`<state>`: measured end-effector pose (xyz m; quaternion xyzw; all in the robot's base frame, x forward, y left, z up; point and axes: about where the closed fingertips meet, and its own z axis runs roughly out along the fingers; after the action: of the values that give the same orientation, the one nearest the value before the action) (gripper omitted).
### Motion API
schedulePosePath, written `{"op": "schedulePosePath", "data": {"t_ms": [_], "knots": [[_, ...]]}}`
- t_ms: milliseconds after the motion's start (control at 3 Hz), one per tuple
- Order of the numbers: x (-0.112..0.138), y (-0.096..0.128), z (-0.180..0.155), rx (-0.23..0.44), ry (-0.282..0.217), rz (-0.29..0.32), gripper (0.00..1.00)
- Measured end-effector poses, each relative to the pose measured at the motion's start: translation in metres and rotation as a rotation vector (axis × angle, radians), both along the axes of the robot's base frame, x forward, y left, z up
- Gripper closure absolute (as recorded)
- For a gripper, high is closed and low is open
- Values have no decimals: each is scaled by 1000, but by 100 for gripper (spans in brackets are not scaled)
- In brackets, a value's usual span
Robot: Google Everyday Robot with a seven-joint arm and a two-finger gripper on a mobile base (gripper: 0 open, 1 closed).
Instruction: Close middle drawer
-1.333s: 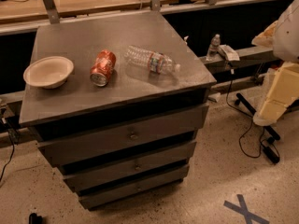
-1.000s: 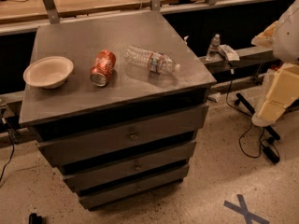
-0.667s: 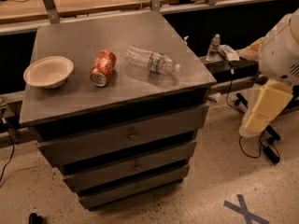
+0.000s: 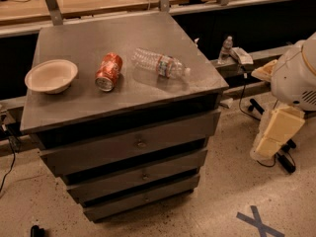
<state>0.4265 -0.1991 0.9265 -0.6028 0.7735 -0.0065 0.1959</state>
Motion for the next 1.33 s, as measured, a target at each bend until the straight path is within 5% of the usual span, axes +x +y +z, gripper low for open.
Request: {"op": "schedulePosePath", "data": {"t_ms": [333,1000,1333], "knots": [[9,11,-63,167,51,39,0],[-36,76,-232,689,174,103,0],[-51,107,-254,923,251,138,0]]}}
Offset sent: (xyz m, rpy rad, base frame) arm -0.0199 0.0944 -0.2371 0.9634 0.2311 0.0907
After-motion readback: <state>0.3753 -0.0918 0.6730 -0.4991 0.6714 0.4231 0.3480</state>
